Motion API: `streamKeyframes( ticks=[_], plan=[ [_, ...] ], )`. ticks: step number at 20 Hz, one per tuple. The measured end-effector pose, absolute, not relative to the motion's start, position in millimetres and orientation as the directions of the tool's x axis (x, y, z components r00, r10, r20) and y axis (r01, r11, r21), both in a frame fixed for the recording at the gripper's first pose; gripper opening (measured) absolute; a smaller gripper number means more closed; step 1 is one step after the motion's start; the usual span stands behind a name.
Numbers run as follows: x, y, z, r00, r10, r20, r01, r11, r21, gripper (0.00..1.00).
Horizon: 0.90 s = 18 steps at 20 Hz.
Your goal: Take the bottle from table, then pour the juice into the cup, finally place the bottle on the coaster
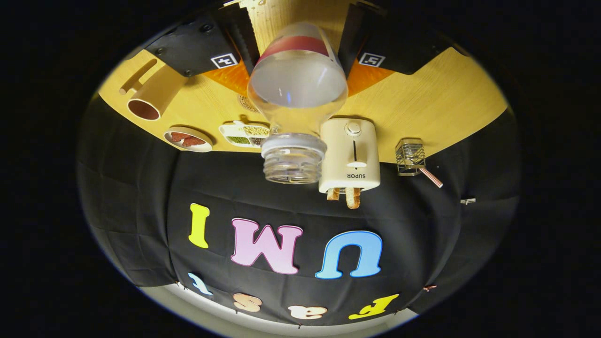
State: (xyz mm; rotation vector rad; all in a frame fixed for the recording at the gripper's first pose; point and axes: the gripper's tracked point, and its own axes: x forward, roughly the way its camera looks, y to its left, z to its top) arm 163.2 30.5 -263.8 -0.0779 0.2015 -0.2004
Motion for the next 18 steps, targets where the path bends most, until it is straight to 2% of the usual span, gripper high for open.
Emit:
streamKeyframes(
  ticks=[5, 10, 14, 18],
  plan=[
    [151, 18, -247, 0.958, -0.206, -0.201, 0.207, 0.978, -0.014, 0.74],
    [145, -1, -209, 0.961, -0.177, -0.212, 0.231, 0.936, 0.264, 0.74],
    [142, -28, -191, 0.957, -0.159, -0.242, 0.269, 0.8, 0.536, 0.74],
    [139, -65, -172, 0.955, -0.179, -0.236, 0.295, 0.655, 0.696, 0.74]
  ],
)
